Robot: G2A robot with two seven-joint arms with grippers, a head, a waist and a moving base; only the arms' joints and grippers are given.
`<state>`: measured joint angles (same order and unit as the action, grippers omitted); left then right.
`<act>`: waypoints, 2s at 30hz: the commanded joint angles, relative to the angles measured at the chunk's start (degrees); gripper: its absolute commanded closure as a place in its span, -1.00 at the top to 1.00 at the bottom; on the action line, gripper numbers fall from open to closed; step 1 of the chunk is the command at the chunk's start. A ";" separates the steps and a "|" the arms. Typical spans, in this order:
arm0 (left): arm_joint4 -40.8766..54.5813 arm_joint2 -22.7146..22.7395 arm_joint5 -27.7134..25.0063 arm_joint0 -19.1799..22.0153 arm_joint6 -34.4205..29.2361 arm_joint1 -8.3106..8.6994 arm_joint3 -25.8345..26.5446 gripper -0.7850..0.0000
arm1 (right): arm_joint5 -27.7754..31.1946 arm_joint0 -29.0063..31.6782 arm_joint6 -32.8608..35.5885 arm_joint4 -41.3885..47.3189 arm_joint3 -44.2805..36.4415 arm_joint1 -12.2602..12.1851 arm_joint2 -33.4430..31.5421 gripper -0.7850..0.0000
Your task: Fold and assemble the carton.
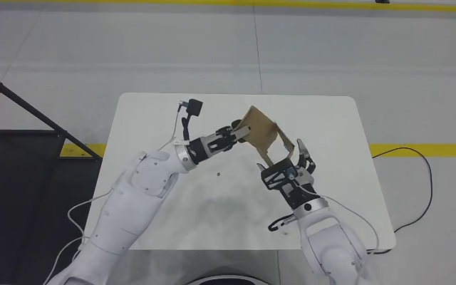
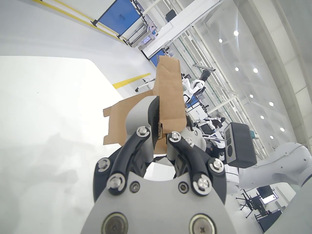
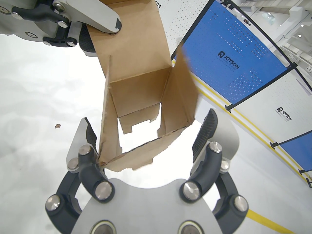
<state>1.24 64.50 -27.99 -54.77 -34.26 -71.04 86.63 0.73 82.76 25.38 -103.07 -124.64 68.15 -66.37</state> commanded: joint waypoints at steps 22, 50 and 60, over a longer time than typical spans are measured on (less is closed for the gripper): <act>5.13 1.34 1.52 0.77 -2.58 0.22 -1.37 -1.00 | 10.20 5.22 -12.94 14.38 0.61 -0.39 -8.46 1.00; 18.43 2.36 1.57 2.59 -17.74 0.82 -4.22 -1.00 | 19.62 5.75 -15.46 10.89 0.77 -1.32 -10.47 1.00; 22.13 2.85 1.30 2.75 -21.48 1.10 -4.91 -1.00 | 19.44 6.76 -15.99 11.49 0.36 -1.47 -11.88 1.00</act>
<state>23.25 67.31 -26.76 -52.03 -55.64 -69.96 81.75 20.18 89.49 9.40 -91.69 -124.29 66.69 -78.20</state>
